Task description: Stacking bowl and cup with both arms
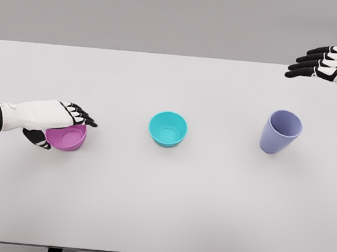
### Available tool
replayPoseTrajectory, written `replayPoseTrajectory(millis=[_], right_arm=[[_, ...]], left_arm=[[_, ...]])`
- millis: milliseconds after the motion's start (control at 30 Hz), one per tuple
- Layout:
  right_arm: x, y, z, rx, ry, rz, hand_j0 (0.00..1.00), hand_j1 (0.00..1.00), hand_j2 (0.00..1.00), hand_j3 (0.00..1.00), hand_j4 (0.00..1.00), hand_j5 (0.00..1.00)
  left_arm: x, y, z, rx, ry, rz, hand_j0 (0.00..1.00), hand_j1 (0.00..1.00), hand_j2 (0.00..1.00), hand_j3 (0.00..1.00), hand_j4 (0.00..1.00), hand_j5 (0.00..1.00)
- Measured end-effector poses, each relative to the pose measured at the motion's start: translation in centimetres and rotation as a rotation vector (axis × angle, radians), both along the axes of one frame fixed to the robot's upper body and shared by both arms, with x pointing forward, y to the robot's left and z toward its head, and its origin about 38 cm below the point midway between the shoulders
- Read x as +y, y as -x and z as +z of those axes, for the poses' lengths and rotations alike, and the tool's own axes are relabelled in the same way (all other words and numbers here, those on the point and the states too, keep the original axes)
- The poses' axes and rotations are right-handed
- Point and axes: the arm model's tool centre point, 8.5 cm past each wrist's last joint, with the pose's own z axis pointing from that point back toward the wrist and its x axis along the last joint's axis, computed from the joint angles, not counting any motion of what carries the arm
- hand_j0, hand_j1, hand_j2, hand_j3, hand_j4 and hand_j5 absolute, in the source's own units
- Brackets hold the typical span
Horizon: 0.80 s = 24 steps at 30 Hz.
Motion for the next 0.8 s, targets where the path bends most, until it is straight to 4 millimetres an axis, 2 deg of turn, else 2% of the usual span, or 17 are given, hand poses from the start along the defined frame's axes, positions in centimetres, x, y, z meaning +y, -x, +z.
replayPoseTrajectory(millis=[67,433,800], right_arm=[[-0.01,0.00,-0.06,0.002,0.000,0.000,1.00,1.00,1.00,1.00,1.00,1.00],[-0.02,0.02,-0.35,0.010,0.000,-0.001,1.00,1.00,1.00,1.00,1.00,1.00],[-0.04,0.02,-0.52,0.014,0.000,-0.001,1.00,1.00,1.00,1.00,1.00,1.00]], left_arm=[[0.05,-0.03,-0.06,0.002,0.000,0.003,0.99,0.99,0.99,0.99,0.99,0.99],[0.32,-0.20,-0.39,0.011,0.006,0.015,0.83,0.83,0.83,0.83,0.83,0.83],[0.23,-0.20,-0.12,0.010,0.019,0.013,0.73,0.73,0.73,0.73,0.73,0.73]])
